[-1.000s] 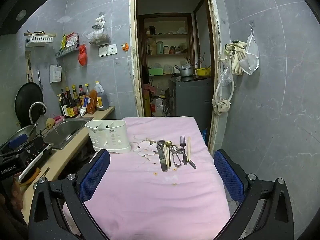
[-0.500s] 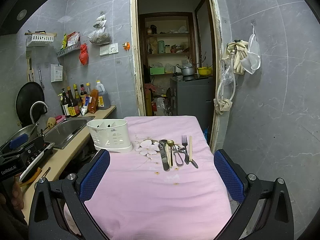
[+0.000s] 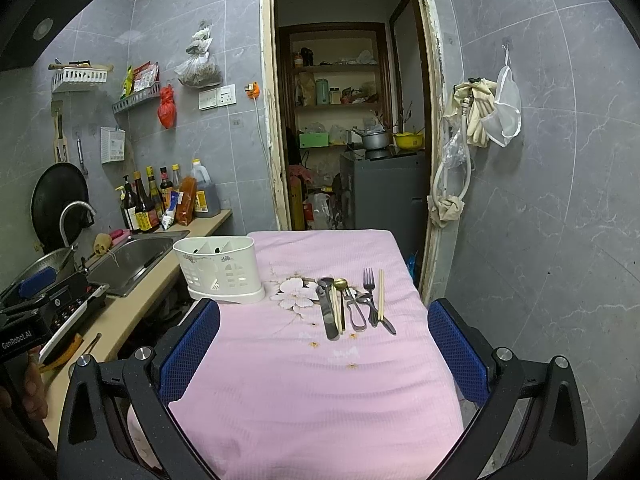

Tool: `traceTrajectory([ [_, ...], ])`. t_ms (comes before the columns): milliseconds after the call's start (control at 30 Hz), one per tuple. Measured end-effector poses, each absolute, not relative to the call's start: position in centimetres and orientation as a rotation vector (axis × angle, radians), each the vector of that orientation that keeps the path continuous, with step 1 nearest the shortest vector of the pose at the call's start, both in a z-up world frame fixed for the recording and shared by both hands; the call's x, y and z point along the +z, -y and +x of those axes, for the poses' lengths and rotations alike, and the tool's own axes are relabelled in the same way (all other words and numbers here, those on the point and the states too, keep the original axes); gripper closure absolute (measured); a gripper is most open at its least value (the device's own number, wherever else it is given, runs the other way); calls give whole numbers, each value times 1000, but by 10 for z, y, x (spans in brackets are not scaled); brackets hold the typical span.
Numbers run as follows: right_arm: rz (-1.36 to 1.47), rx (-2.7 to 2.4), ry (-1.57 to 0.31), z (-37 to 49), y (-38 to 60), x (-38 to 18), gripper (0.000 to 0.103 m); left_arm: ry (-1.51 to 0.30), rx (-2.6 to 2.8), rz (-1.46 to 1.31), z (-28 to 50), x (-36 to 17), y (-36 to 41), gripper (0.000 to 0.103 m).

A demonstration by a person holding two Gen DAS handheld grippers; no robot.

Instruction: Organize utensils

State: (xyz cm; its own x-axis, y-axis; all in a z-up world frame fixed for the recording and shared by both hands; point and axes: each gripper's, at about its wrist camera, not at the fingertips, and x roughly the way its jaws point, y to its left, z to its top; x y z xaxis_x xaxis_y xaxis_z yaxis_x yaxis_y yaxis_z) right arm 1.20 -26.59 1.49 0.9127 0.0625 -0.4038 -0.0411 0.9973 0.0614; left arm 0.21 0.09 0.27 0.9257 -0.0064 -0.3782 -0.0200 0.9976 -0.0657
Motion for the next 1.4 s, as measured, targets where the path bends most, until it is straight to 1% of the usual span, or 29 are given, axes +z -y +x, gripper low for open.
traceTrajectory([
  [1400, 55, 54, -428, 15, 262, 9, 1, -390, 7, -69, 1, 0, 1, 1],
])
